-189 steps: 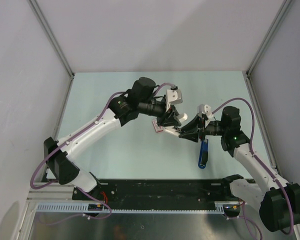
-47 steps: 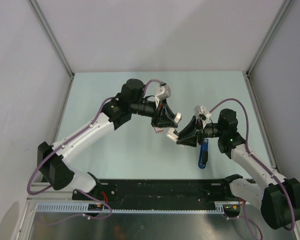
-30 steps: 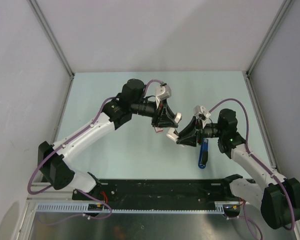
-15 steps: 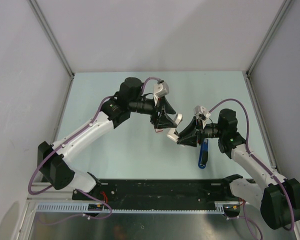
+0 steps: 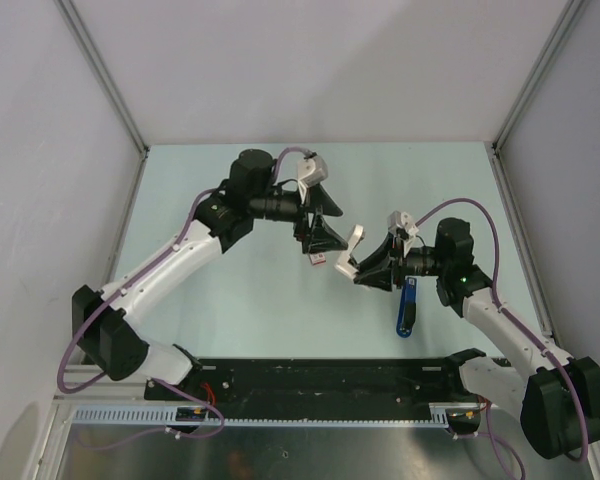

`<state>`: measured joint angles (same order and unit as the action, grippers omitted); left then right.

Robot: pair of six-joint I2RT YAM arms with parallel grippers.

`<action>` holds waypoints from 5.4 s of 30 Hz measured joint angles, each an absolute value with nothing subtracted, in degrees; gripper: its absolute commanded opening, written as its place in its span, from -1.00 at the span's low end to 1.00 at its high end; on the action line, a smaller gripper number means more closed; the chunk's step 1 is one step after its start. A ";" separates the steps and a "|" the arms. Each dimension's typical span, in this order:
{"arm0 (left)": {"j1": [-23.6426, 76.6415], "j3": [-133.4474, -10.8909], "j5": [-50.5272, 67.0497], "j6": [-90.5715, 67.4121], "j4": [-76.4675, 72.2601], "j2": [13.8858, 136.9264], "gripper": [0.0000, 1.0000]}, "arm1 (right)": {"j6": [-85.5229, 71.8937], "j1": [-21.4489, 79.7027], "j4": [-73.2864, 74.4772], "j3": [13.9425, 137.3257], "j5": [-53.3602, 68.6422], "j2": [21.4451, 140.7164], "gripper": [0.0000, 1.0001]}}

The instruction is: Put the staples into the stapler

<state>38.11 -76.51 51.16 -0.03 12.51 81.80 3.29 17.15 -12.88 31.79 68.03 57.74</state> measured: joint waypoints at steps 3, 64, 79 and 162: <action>36.03 -76.51 50.98 -0.08 12.53 80.86 0.99 | 3.81 17.15 -12.08 31.79 65.67 57.76 -1.00; -4.03 -50.00 31.66 14.24 26.09 47.57 0.99 | -3.03 46.57 -0.03 81.91 9.17 119.61 -1.00; -4.58 -49.50 31.70 14.22 26.30 47.11 0.99 | -3.01 49.28 5.13 85.97 6.17 123.35 -0.93; -0.78 -49.58 37.50 19.29 26.30 47.55 0.99 | 11.22 27.94 22.22 79.07 22.20 91.39 0.57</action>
<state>-0.78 -49.58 37.50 19.29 26.30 47.55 11.22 27.94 22.22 79.07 22.20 91.39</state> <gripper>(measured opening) 0.994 0.783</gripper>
